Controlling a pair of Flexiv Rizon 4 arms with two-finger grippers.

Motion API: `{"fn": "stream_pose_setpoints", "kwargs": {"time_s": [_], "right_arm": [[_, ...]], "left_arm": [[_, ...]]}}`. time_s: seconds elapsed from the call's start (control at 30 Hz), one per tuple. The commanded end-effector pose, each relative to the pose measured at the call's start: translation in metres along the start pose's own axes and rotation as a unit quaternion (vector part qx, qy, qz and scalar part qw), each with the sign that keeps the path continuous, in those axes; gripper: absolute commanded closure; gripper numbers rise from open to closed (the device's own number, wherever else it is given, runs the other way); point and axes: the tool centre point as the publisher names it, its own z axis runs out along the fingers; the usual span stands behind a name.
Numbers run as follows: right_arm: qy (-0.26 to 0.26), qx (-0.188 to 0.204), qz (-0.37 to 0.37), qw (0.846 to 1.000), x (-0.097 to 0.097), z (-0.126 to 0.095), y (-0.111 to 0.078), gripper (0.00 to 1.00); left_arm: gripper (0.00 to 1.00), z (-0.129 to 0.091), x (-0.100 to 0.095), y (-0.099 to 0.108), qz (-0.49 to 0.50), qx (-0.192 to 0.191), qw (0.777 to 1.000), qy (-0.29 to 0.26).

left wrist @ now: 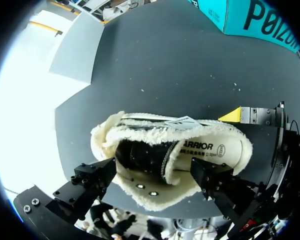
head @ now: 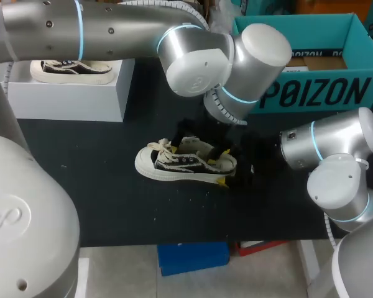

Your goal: Take the shoe out of the shoebox, open the shoe tongue, remove and reinsert the insole, then place the shoe into the shoebox

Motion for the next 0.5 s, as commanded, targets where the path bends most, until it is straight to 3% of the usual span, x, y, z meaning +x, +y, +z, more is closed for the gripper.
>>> {"fn": "stream_pose_setpoints", "kwargs": {"time_s": [0.03, 0.13, 0.2, 0.3, 0.33, 0.37, 0.5], "right_arm": [[0.000, 0.000, 0.001, 1.000, -0.0004, 0.0023, -0.0003, 1.00], [0.000, 0.000, 0.001, 1.000, -0.0004, 0.0023, -0.0003, 1.00], [0.000, 0.000, 0.001, 1.000, -0.0004, 0.0023, -0.0003, 1.00], [0.000, 0.000, 0.001, 1.000, -0.0004, 0.0023, -0.0003, 1.00], [0.000, 0.000, 0.001, 1.000, -0.0004, 0.0023, -0.0003, 1.00], [0.000, 0.000, 0.001, 1.000, -0.0004, 0.0023, -0.0003, 1.00], [0.000, 0.000, 0.001, 1.000, -0.0004, 0.0023, -0.0003, 1.00]], "left_arm": [[0.31, 0.0001, -0.0002, -0.0003, -0.001, 0.004, 1.000, -0.013], [0.35, 0.0012, -0.0033, -0.0023, 0.000, 0.005, 1.000, -0.020], [0.51, 0.0016, -0.0041, -0.0031, 0.001, 0.005, 1.000, -0.021], [0.64, 0.0020, -0.0045, -0.0040, 0.004, 0.007, 1.000, -0.024], [0.74, 0.0021, -0.0045, -0.0041, 0.004, 0.007, 1.000, -0.024], [1.00, 0.0021, -0.0044, -0.0041, 0.005, 0.008, 1.000, -0.024], [1.00, 0.0028, -0.0040, -0.0023, 0.008, 0.010, 1.000, -0.024]]}}
